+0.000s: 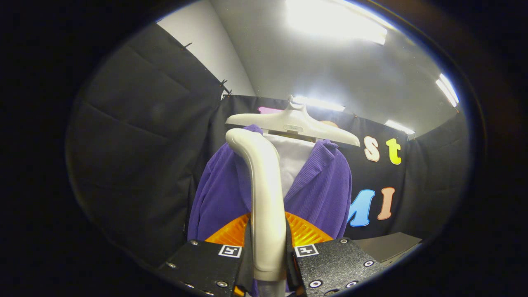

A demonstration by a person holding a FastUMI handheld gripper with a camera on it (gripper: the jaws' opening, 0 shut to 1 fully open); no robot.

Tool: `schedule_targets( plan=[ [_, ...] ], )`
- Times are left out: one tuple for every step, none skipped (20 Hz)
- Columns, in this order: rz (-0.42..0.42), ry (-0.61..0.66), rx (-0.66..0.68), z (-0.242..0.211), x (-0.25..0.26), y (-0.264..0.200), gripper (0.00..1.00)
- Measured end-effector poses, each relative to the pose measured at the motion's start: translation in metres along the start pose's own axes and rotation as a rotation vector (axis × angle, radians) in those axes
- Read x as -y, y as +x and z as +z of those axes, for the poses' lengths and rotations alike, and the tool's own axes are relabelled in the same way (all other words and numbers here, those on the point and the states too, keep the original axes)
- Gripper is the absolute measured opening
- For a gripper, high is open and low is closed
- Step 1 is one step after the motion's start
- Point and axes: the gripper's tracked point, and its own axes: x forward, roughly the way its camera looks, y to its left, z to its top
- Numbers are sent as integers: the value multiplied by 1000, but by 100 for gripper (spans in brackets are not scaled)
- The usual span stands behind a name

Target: Iron the clothes twice with a garment steamer, once on the left side and once on the right side.

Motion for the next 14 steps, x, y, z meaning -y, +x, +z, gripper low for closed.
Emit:
schedule_targets(
  plan=[
    [2, -6, -10, -7, -2, 3, 32],
    [2, -15, -17, -13, -4, 4, 32],
    [0, -28, -27, -20, -6, 5, 32],
    [1, -39, -40, -28, -7, 5, 32],
    [8, -41, -58, -38, -10, 5, 32],
    [12, -49, -61, -45, -12, 3, 32],
    [13, -60, -70, -50, -13, 0, 32],
    [15, -69, -76, -57, -14, -3, 32],
    [16, -78, -76, -62, -15, -6, 32],
    [21, -85, -85, -68, -17, -8, 32],
    [26, -91, -93, -75, -20, -10, 32],
    [27, -101, -95, -79, -21, -12, 32],
    [34, -109, -102, -85, -22, -15, 32],
    [44, -112, -114, -92, -24, -18, 32]
  ],
)
